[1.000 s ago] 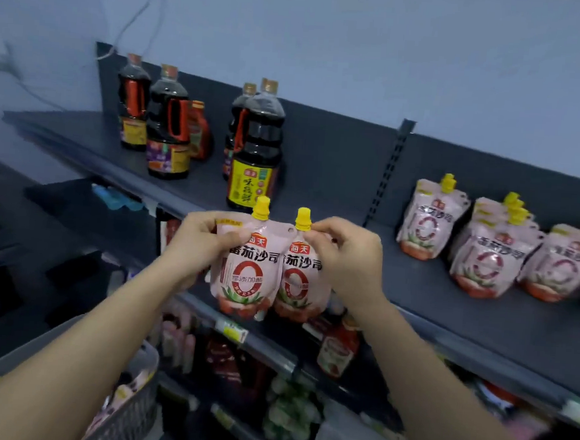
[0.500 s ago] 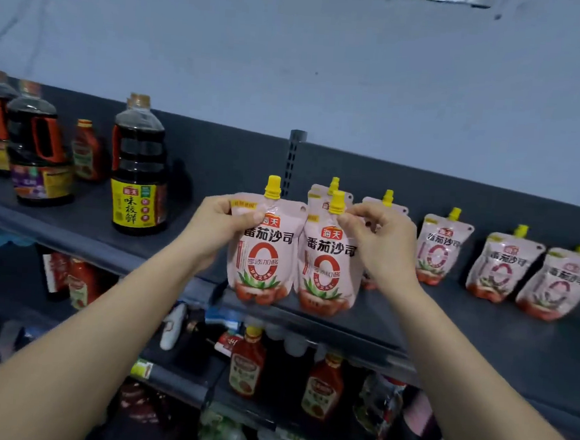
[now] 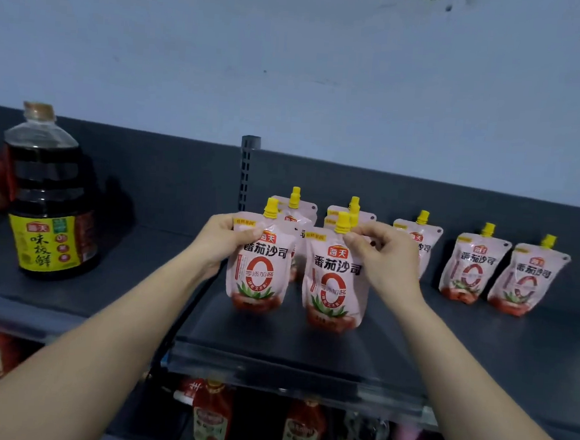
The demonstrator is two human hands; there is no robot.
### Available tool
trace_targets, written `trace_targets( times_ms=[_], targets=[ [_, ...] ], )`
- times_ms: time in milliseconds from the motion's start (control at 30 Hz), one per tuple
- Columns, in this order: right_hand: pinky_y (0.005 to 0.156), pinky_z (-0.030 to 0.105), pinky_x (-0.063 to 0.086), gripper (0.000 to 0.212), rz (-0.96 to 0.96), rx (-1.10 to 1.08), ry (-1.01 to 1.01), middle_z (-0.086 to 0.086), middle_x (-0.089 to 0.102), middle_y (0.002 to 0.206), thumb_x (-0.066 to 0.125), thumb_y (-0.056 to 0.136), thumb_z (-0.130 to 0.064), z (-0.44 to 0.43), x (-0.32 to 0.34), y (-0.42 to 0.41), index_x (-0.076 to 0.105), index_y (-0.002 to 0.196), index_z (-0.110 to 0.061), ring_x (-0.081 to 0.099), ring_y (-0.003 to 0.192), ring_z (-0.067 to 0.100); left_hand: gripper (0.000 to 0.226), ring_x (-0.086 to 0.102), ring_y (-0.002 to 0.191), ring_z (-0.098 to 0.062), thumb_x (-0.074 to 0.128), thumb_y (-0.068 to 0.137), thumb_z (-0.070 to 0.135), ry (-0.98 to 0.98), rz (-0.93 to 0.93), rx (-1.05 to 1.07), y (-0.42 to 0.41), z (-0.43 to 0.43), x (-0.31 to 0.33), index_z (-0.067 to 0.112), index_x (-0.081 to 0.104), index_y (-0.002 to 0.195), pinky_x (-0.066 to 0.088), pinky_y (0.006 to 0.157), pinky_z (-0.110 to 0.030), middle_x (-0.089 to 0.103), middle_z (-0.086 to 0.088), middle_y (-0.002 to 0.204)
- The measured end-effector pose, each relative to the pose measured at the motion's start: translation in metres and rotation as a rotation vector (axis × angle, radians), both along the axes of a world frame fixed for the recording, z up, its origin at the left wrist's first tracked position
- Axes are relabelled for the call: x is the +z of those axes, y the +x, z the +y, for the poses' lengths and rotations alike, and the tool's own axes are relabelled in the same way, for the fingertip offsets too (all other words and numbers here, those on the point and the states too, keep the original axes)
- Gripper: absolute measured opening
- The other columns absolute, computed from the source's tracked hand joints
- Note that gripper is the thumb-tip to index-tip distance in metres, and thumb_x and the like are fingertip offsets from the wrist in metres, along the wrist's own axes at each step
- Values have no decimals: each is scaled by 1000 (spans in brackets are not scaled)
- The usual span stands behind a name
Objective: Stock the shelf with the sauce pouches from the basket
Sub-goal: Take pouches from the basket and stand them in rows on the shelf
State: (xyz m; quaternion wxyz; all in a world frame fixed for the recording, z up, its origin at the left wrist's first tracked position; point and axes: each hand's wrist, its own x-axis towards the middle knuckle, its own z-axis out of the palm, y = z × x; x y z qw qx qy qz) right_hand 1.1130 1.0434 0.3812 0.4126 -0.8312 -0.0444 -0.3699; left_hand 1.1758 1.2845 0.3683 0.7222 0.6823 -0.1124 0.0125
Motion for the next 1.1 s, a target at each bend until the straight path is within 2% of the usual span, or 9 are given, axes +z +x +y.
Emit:
trace_targets(
  times_ms=[100, 233, 433, 533, 633, 700, 800, 933, 1100],
  targets=[
    [56, 9, 33, 7, -2, -2, -14, -17, 62, 67, 71, 84, -20, -2, 2, 5, 72, 77, -21, 51, 60, -13, 17, 73, 74, -18, 65, 86, 3, 8, 34, -17, 25, -7, -4, 11, 70, 100, 59, 63, -30, 76, -7, 84],
    [57, 5, 36, 8, -3, 9, -15, -15, 64, 68, 73, 83, -17, -2, 1, 9, 72, 75, -20, 53, 62, -13, 18, 72, 85, -26, 66, 85, 4, 22, 70, -44, 52, -16, -11, 10, 70, 101, 57, 77, -41, 75, -12, 92],
    [60, 8, 37, 9, 46, 50, 13, -19, 64, 69, 75, 81, -18, 3, -7, 14, 72, 75, -23, 55, 65, -13, 18, 71, 90, -30, 65, 86, 6, 6, 87, -81, 74, -23, -20, 10, 69, 104, 57, 81, -46, 75, -13, 95],
    [62, 14, 40, 12, 56, 54, 36, -21, 64, 67, 76, 80, -19, 9, -9, 17, 72, 72, -26, 57, 68, -13, 16, 70, 93, -30, 65, 86, 7, 12, 83, -113, 79, -21, -22, 11, 69, 101, 56, 83, -46, 75, -12, 95],
    [65, 11, 42, 17, 52, 99, 66, -22, 64, 66, 76, 80, -16, 18, -10, 20, 70, 69, -28, 58, 71, -13, 17, 70, 95, -26, 67, 85, 8, 121, 33, -147, 80, -14, -17, 15, 69, 100, 55, 86, -41, 74, -11, 101],
    [63, 6, 40, 19, 54, 140, 93, -22, 64, 62, 76, 80, -12, 25, -11, 23, 69, 68, -26, 58, 67, -12, 18, 69, 96, -25, 70, 83, 8, 214, -15, -148, 80, -8, -12, 10, 69, 100, 55, 87, -39, 73, -9, 99],
    [62, 10, 43, 21, 90, 197, 132, -20, 66, 62, 75, 81, -13, 37, -13, 27, 68, 67, -27, 60, 63, -8, 15, 66, 88, -20, 73, 80, 7, 311, -141, -63, 79, -2, -4, 5, 70, 94, 53, 83, -35, 71, -9, 94],
    [66, 7, 44, 17, 90, 248, 134, -15, 66, 69, 75, 80, -10, 51, -14, 33, 69, 68, -22, 59, 70, -10, 1, 64, 81, -15, 75, 80, 17, 520, -327, 23, 82, 3, 10, 17, 75, 81, 52, 78, -32, 72, 0, 85],
    [65, 9, 43, 22, 88, 261, 111, -13, 68, 69, 75, 80, -12, 65, -16, 44, 68, 67, -29, 60, 69, -6, 4, 66, 79, -15, 75, 81, 20, 709, -403, 53, 81, 1, 20, 16, 74, 80, 54, 76, -33, 71, 3, 80]
  ],
)
